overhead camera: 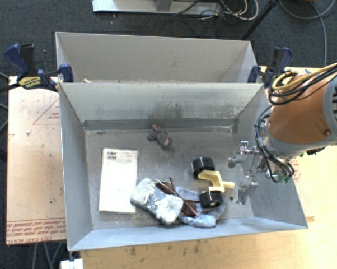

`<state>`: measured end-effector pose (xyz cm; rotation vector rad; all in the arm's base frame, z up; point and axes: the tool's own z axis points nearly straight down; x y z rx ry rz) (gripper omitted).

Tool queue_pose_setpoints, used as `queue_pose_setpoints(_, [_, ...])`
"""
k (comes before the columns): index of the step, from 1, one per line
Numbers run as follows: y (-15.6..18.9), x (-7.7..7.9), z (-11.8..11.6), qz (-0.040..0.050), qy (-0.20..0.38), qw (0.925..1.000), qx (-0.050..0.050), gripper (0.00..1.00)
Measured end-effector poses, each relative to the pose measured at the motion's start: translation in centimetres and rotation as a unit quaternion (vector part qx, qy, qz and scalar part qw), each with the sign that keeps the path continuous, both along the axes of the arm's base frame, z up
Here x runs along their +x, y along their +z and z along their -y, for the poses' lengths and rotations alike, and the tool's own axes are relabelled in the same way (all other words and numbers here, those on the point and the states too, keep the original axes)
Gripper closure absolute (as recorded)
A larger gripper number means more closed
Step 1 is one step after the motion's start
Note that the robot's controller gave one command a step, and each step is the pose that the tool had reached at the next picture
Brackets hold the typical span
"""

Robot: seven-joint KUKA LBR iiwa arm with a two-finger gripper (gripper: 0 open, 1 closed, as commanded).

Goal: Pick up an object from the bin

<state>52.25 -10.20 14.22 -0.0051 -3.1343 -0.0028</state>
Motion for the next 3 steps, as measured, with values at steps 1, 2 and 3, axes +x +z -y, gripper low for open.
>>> queue_pose_setpoints(1, [0.4, 0.2, 0.0, 0.0038, 0.001, 1.0000, -0.001, 0.00])
queue_pose_setpoints(2, [-3.6, -1.7, -3.4, 0.0088, 0.007, 0.9999, -0.002, 0.00])
queue_pose_setpoints(3, [-5.3, -0.3, -4.9, 0.0085, 0.030, 0.9995, -0.001, 0.00])
